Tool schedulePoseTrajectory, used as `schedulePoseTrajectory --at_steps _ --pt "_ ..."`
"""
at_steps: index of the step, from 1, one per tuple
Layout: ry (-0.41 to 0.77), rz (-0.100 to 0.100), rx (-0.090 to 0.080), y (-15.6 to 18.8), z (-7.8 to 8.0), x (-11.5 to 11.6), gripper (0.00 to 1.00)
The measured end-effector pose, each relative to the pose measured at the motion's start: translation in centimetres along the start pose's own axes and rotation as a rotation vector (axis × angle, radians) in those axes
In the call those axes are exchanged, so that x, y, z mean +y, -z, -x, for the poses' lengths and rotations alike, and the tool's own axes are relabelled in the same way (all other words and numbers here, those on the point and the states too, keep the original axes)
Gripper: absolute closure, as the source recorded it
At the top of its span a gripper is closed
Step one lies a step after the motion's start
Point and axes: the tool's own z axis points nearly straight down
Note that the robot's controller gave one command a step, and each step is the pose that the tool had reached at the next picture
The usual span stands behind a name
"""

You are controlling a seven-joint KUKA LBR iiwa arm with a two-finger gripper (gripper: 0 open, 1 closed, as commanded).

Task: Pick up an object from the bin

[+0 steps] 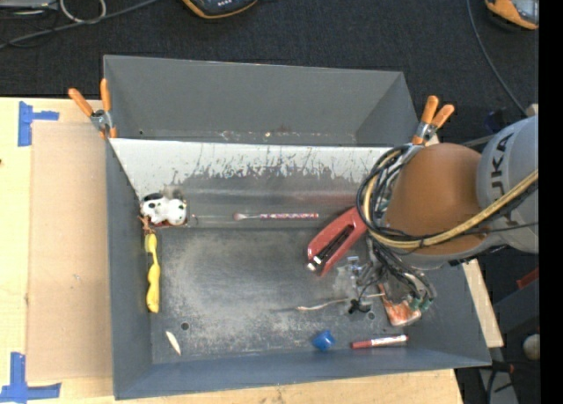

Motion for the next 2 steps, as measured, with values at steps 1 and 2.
schedulePoseTrajectory --at_steps 1,2 --pt "0.0 -0.001 -0.007 3.9 0.1 0.0 1.0" --pt "0.0 0.0 -0.002 8.1 0.0 0.1 1.0"
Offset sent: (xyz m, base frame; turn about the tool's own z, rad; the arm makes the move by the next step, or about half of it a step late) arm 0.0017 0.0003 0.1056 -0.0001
